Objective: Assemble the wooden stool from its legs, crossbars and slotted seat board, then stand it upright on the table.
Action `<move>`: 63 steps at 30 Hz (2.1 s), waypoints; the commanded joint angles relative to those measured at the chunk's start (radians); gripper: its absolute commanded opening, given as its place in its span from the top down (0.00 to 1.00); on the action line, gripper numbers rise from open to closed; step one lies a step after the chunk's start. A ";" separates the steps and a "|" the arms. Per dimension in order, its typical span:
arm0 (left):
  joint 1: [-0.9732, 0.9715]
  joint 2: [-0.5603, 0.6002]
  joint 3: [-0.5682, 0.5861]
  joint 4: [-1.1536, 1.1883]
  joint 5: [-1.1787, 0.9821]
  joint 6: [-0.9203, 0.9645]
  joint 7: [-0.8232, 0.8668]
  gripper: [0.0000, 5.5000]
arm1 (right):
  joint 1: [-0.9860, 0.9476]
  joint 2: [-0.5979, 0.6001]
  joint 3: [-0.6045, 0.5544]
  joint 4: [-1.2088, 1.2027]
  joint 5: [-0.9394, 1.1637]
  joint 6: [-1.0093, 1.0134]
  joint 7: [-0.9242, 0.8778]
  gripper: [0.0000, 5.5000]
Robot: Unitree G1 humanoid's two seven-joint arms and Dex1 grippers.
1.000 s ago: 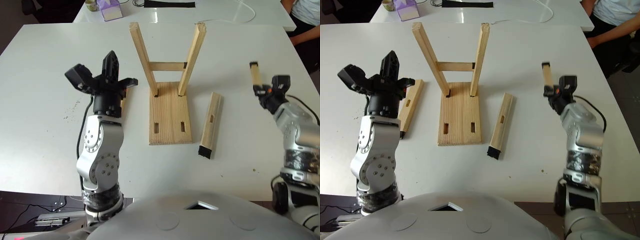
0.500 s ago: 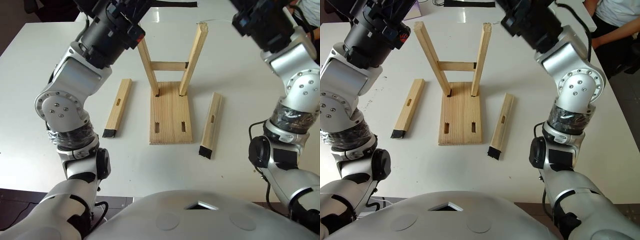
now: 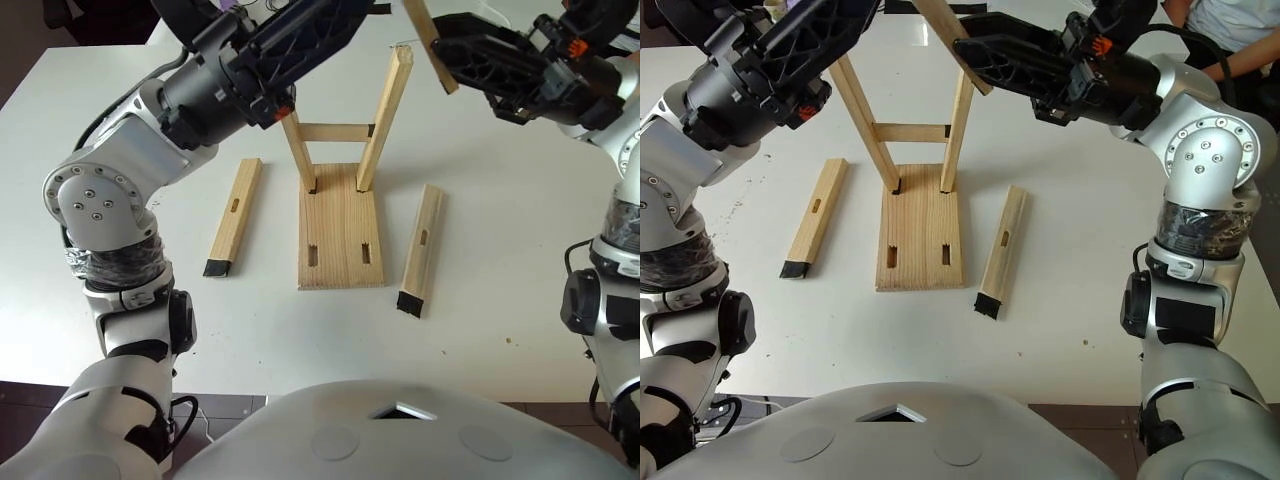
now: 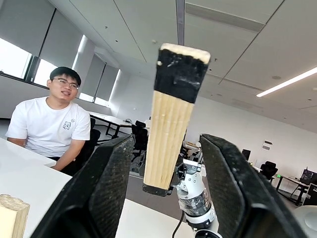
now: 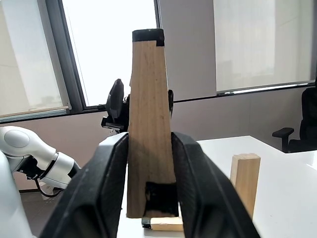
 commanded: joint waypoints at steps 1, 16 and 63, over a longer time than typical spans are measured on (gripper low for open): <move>0.007 0.013 -0.020 -0.021 0.059 -0.007 -0.039 0.55 | -0.052 -0.042 0.066 0.044 -0.053 0.009 0.096 0.76; 0.023 0.007 -0.028 -0.027 0.153 -0.027 -0.078 0.64 | 0.004 -0.079 0.085 0.022 -0.090 0.029 0.164 0.76; 0.437 0.560 -0.048 0.536 1.116 -0.702 -0.806 0.76 | 0.447 0.099 -0.218 -0.208 -0.150 -0.234 -0.352 0.49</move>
